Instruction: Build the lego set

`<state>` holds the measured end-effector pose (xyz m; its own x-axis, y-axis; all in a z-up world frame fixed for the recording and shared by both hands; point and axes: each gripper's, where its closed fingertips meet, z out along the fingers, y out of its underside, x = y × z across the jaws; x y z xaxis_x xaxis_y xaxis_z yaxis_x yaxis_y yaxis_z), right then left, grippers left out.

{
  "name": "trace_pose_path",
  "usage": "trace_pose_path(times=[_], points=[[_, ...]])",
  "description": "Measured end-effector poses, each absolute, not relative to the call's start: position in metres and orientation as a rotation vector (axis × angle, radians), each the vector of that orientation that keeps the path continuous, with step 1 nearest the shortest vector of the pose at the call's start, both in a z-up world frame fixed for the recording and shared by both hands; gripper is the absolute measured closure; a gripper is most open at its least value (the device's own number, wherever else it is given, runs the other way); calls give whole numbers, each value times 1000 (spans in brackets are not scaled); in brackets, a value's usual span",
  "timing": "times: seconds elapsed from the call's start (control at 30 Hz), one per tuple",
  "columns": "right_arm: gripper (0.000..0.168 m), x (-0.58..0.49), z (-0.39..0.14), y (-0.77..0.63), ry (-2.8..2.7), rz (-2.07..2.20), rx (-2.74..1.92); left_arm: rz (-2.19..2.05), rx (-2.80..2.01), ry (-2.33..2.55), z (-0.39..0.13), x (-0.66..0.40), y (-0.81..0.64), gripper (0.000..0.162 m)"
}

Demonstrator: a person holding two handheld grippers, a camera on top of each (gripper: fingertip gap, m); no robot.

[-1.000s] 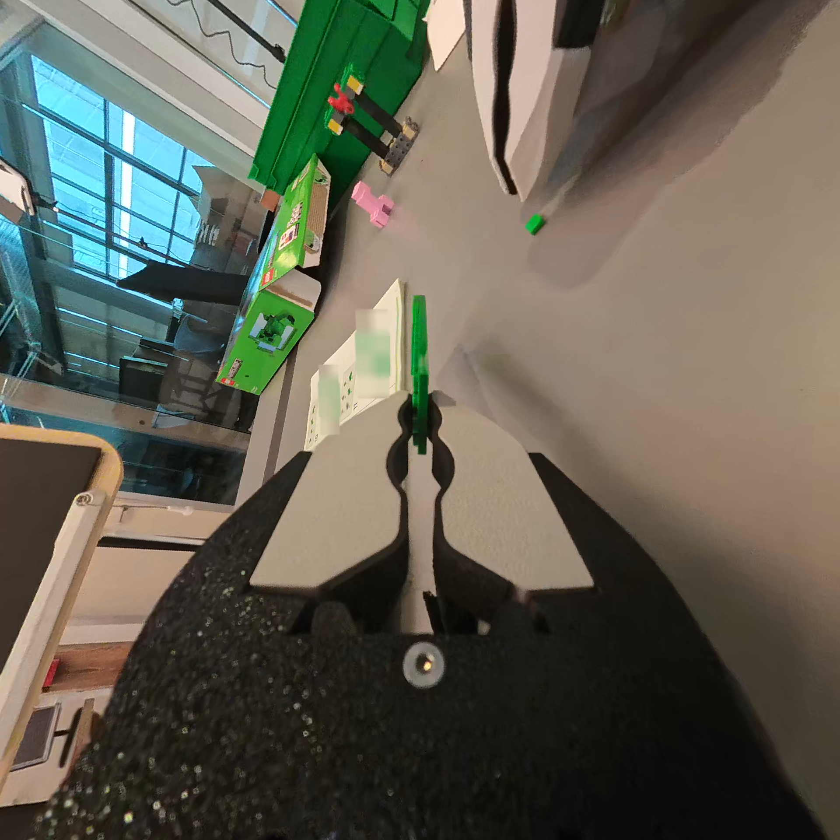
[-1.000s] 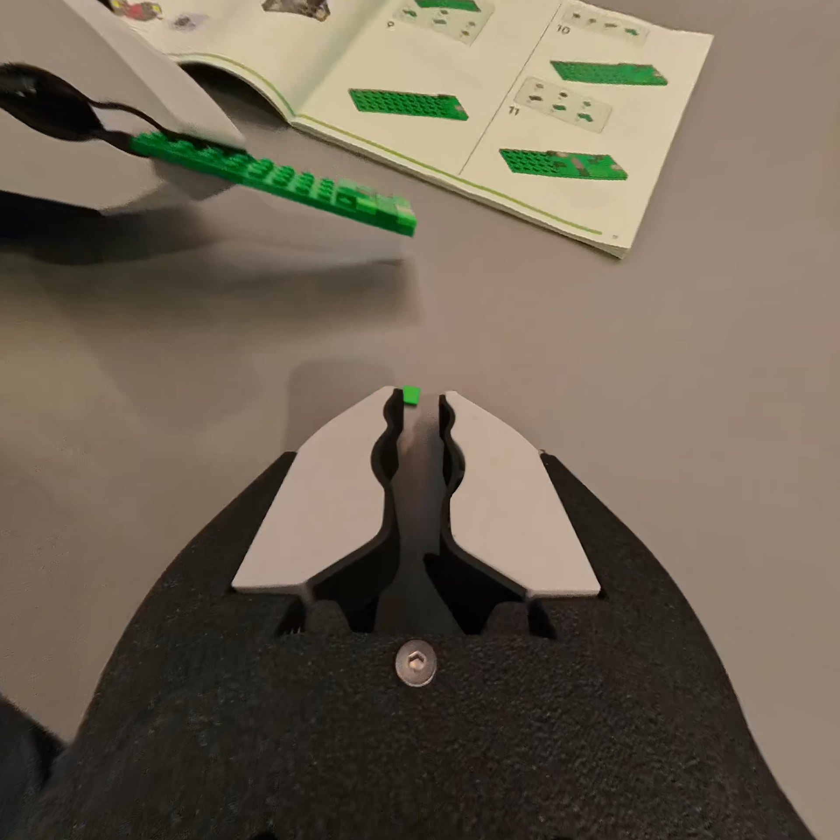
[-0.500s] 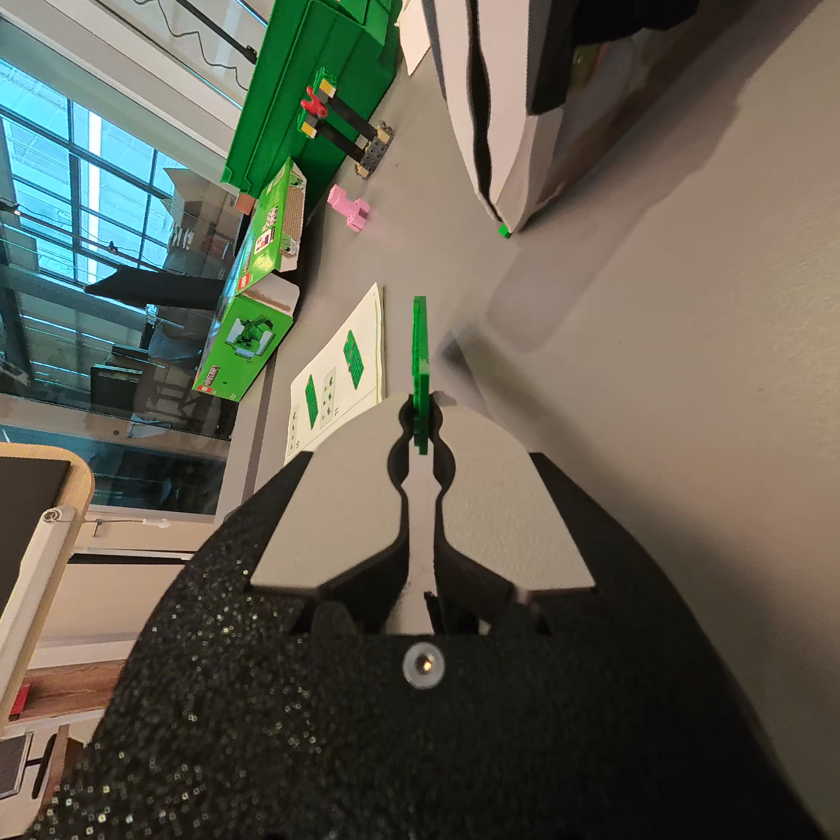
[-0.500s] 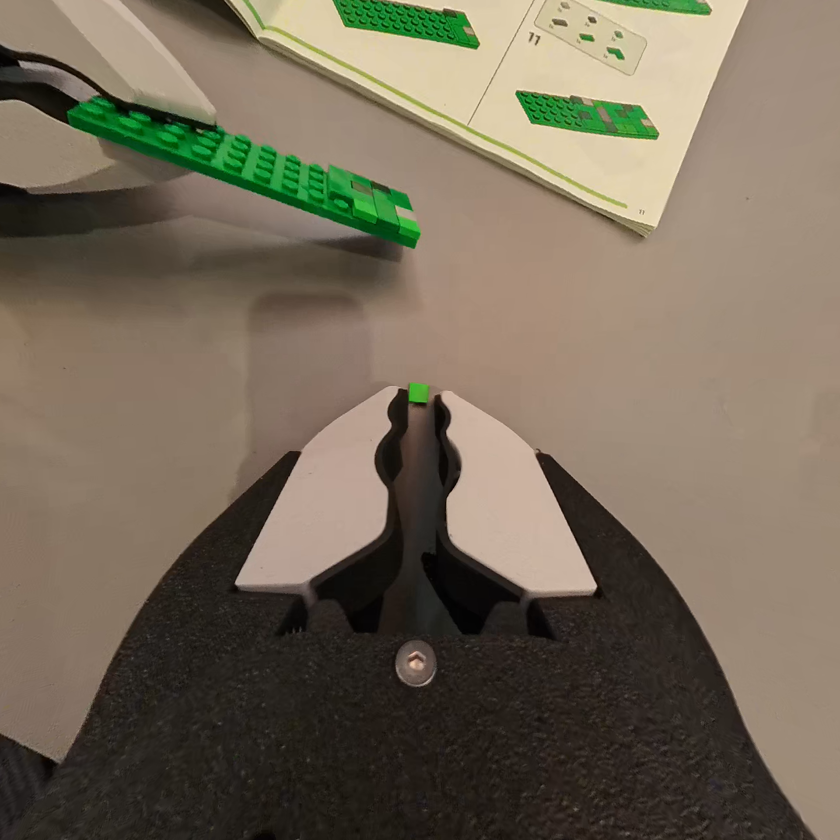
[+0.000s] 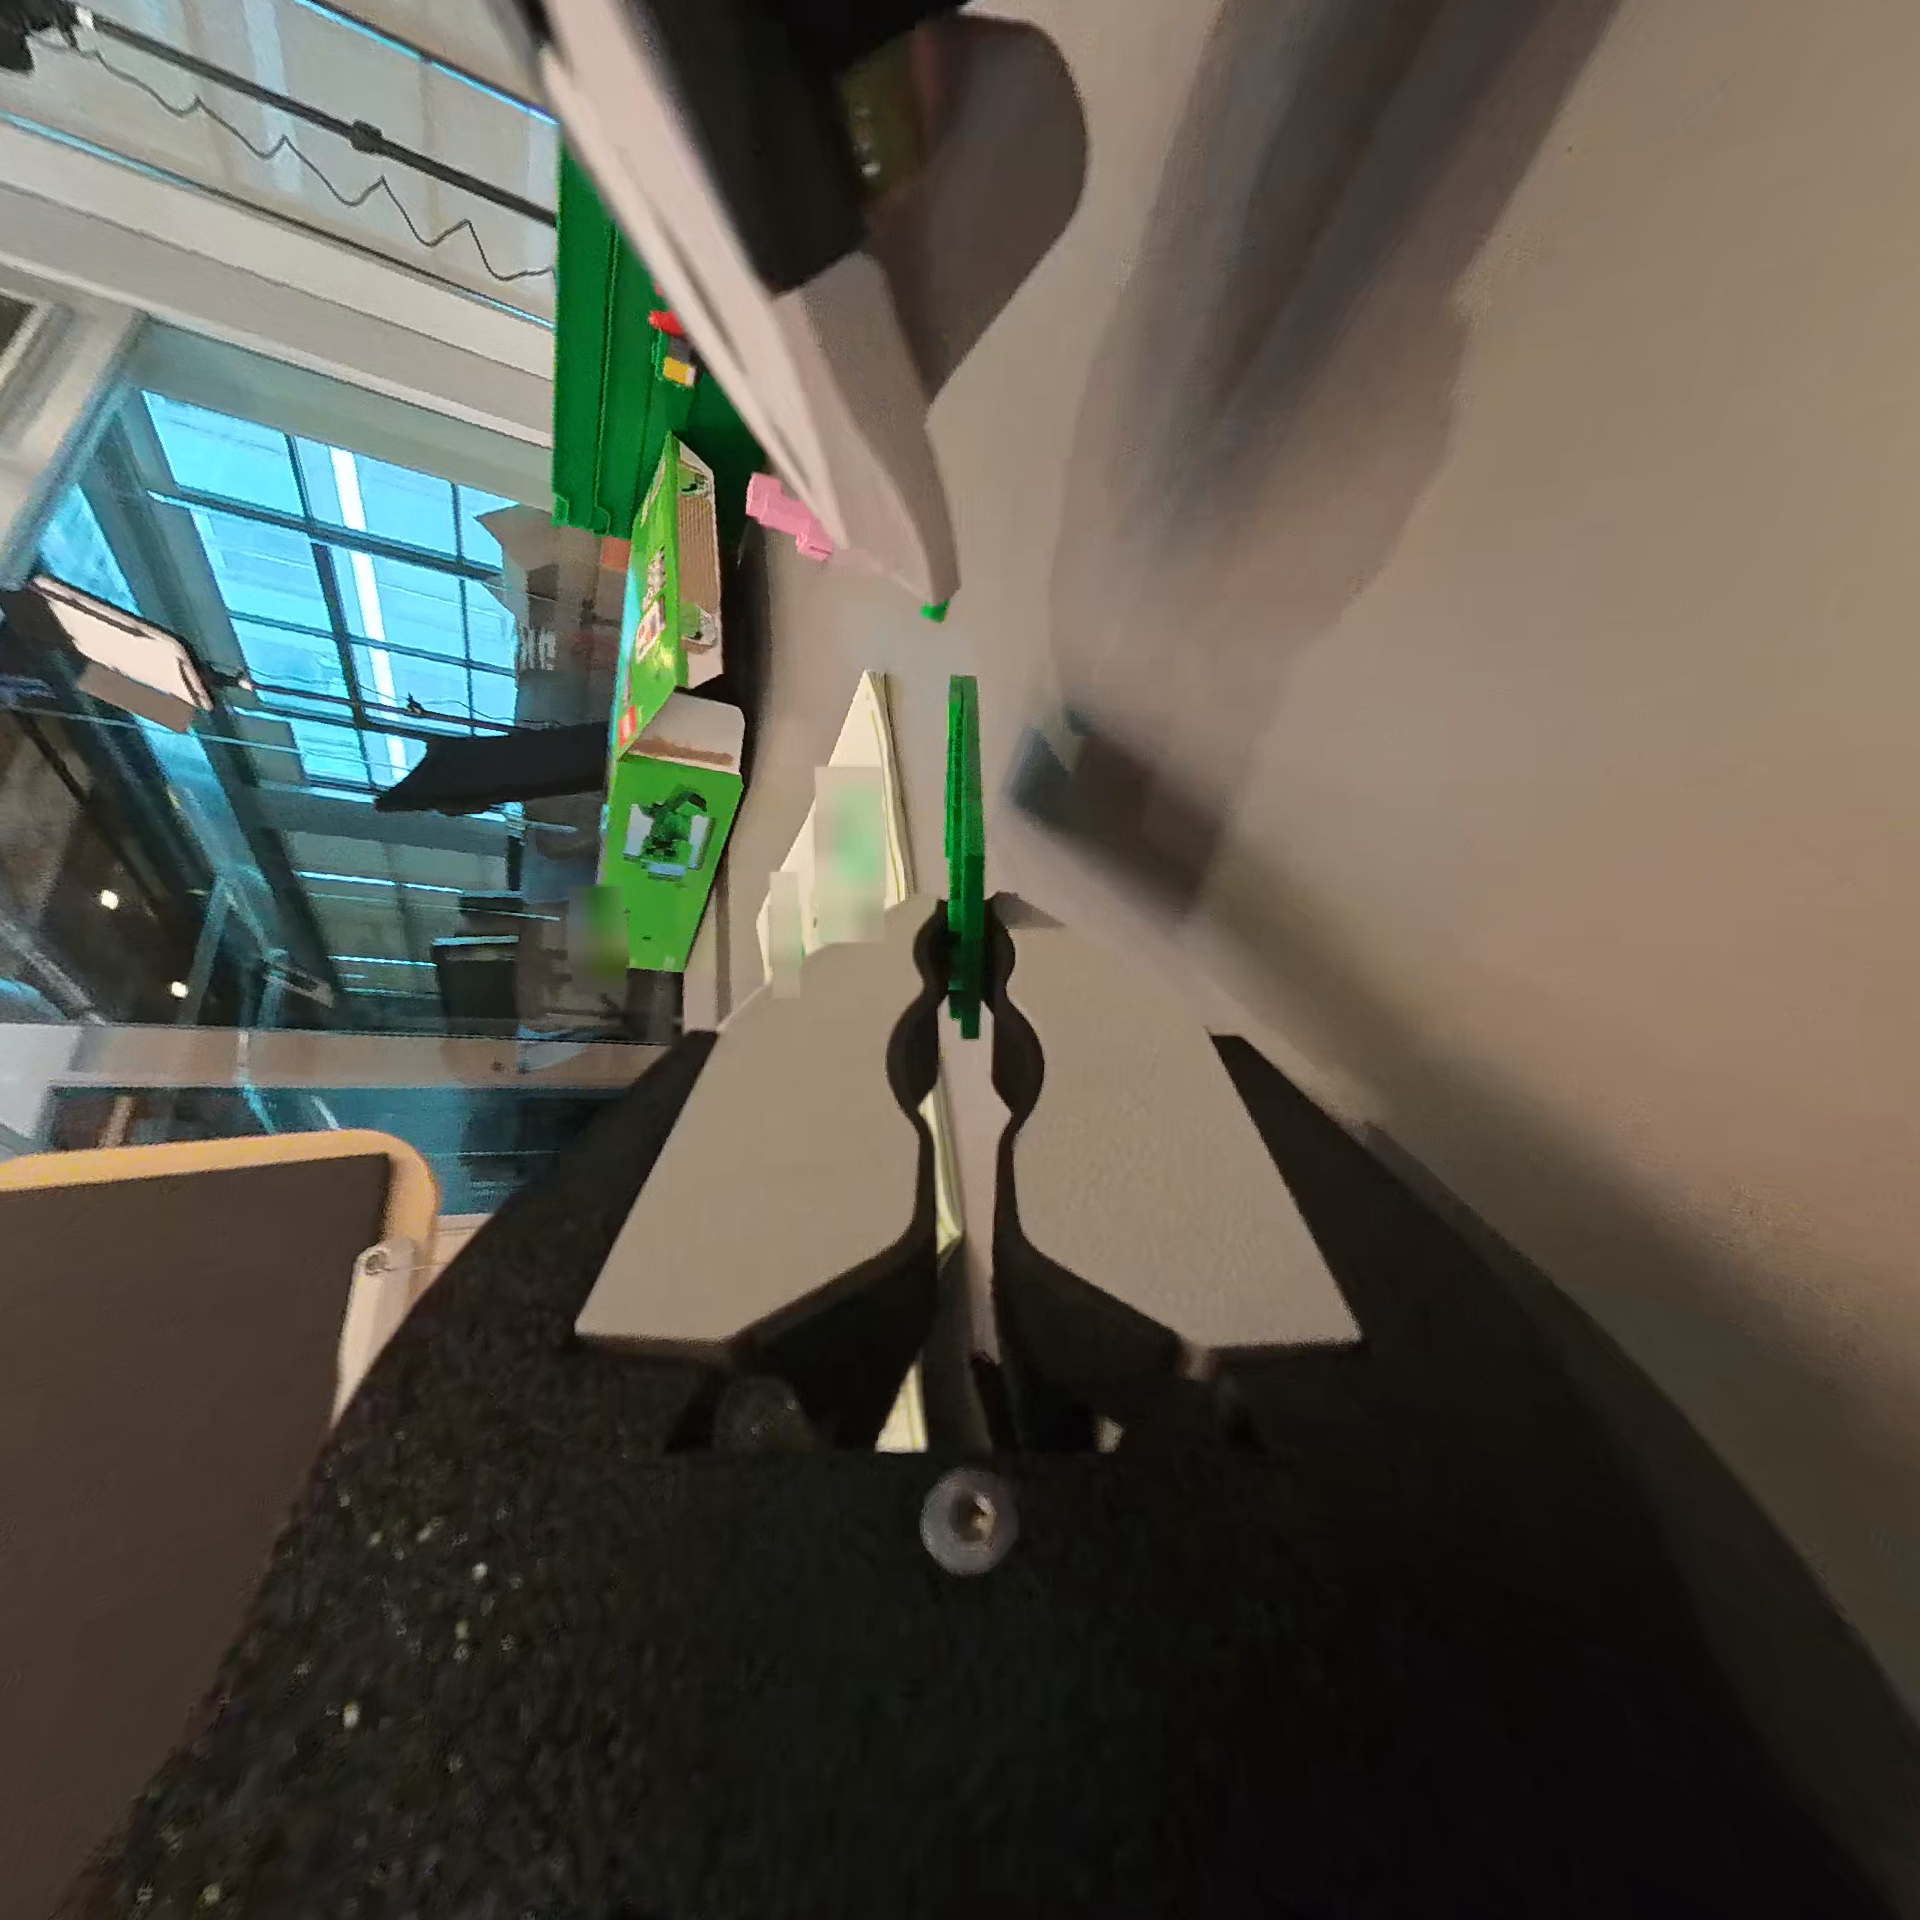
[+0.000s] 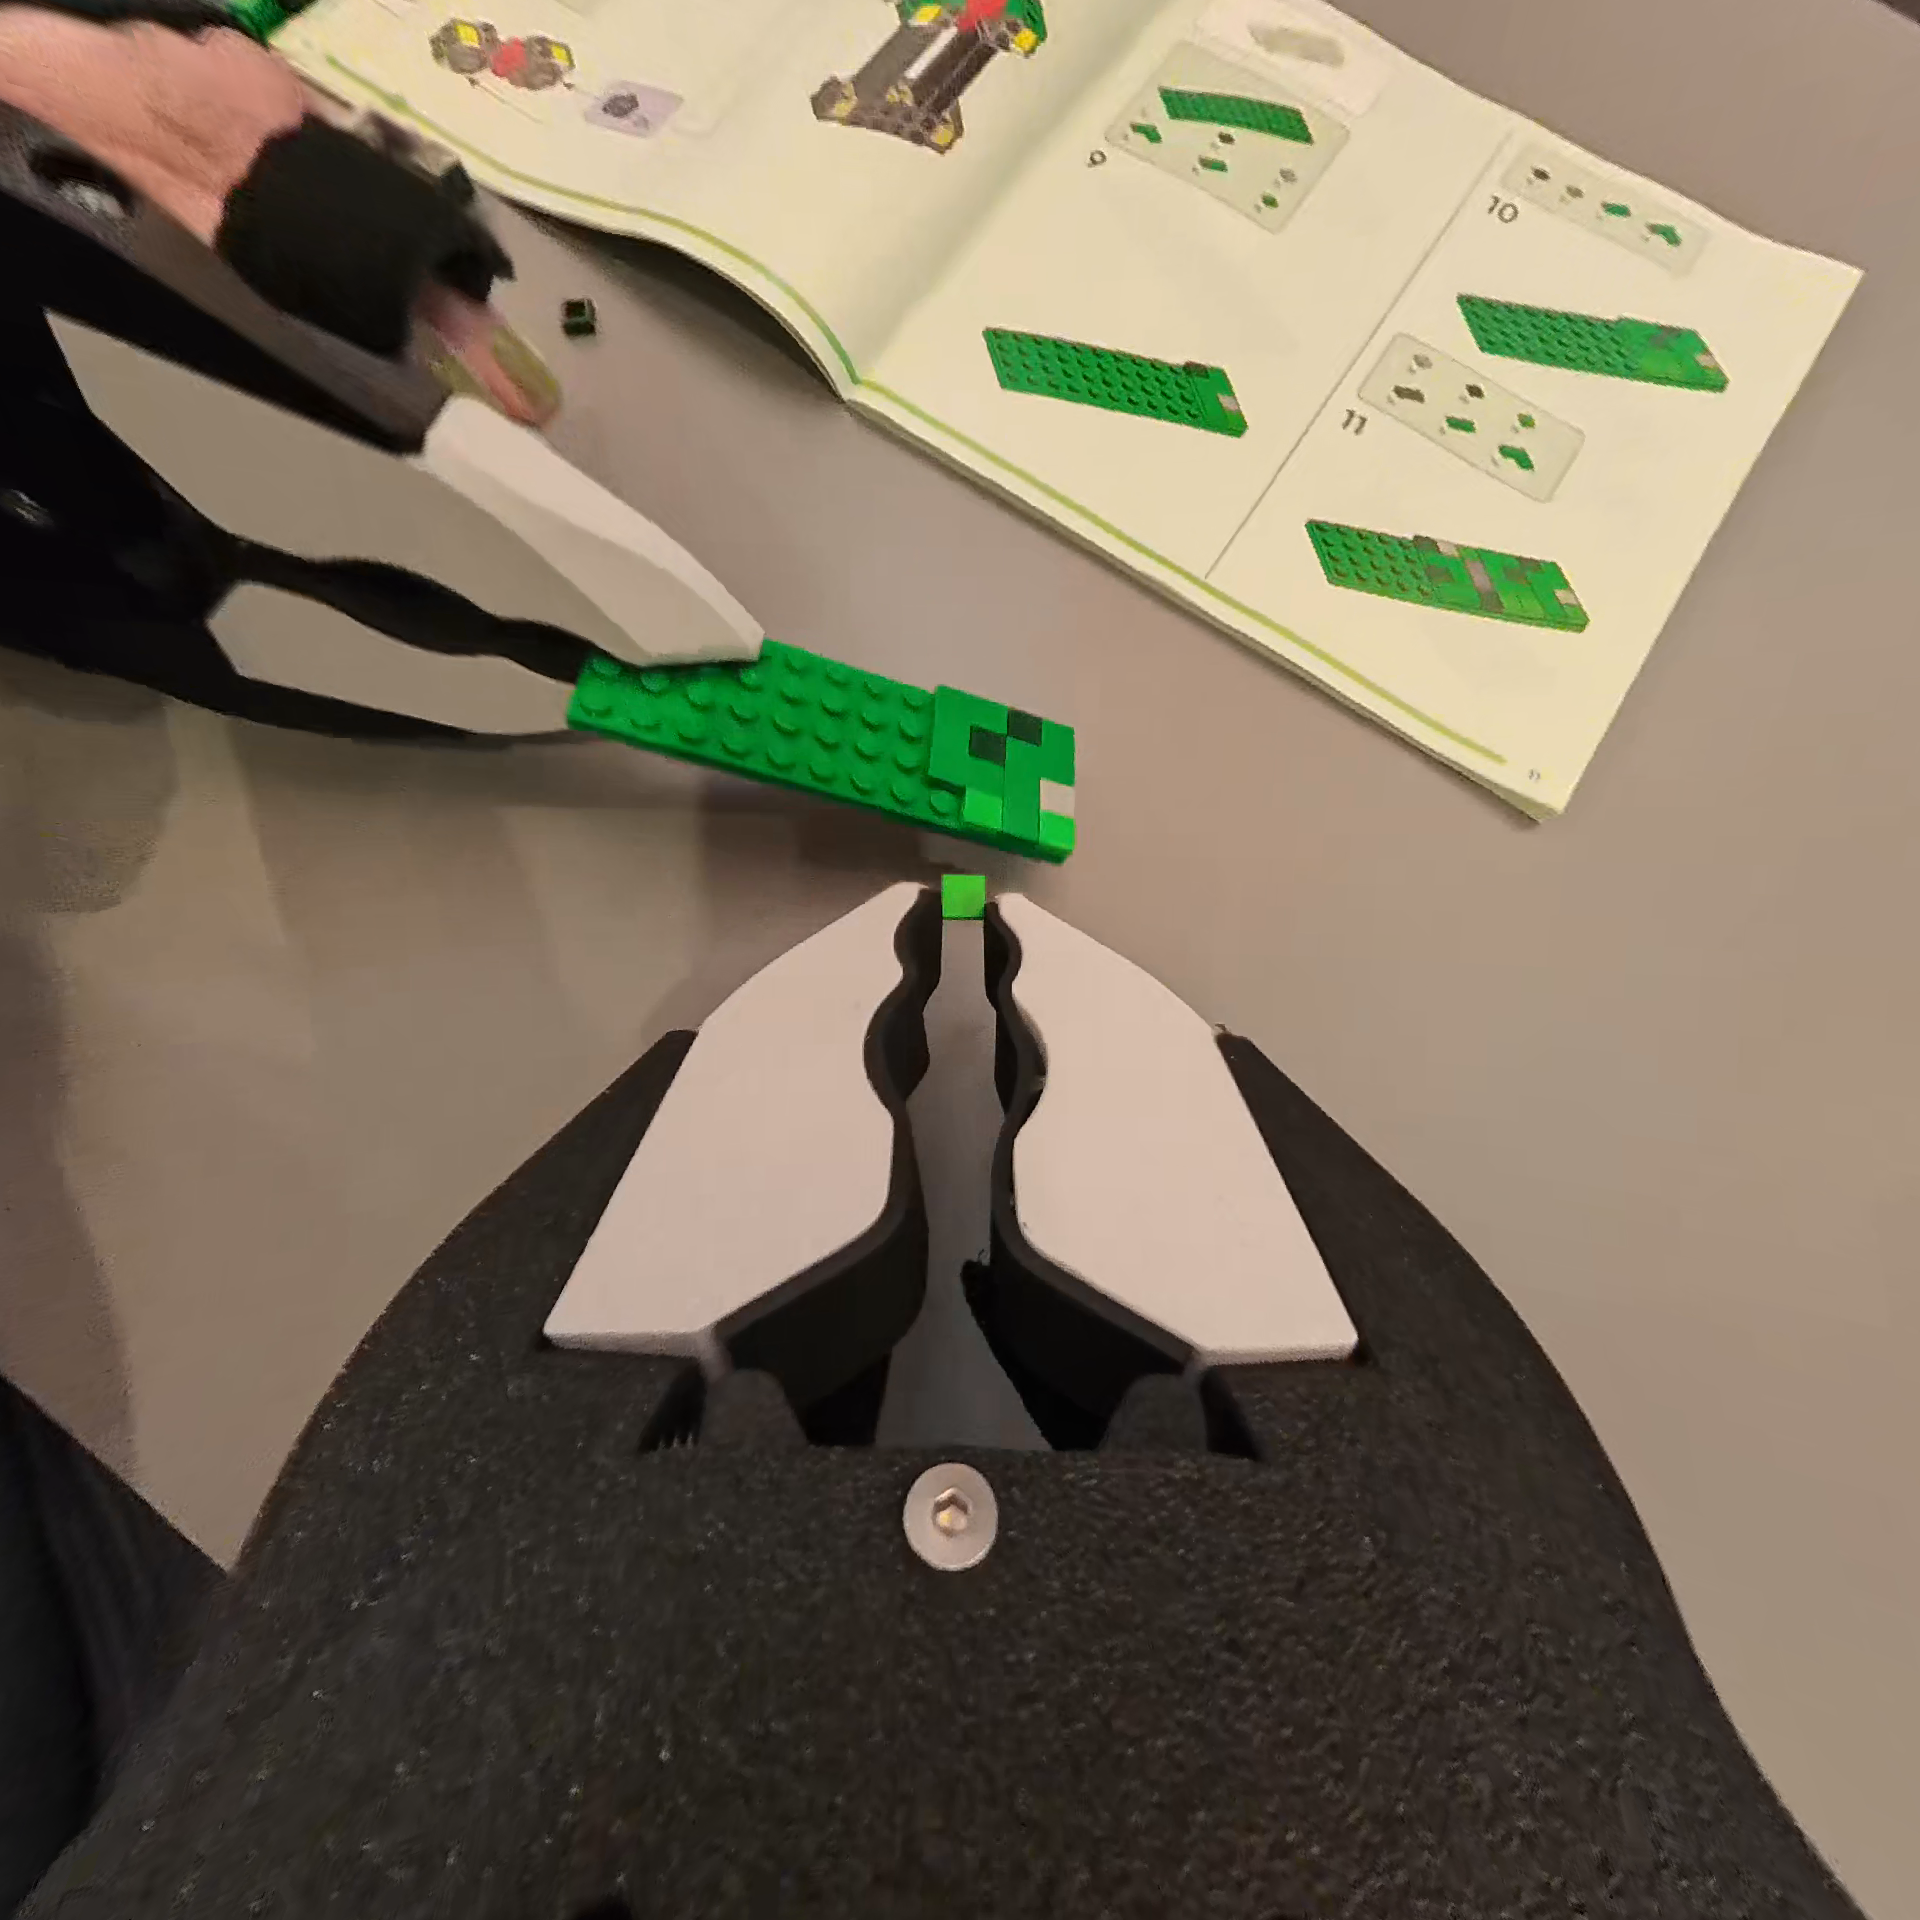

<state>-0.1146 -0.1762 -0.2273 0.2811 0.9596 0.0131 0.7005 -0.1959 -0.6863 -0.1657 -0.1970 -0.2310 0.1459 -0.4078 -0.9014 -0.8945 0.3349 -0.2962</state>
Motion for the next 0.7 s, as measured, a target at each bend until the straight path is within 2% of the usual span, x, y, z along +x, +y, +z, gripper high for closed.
trace_pose_path(times=[0.7], points=[[161, -129, -231, -179, -1506, 590, -2045, 695, -1117, 1508, -227, -158, -201, 158]])
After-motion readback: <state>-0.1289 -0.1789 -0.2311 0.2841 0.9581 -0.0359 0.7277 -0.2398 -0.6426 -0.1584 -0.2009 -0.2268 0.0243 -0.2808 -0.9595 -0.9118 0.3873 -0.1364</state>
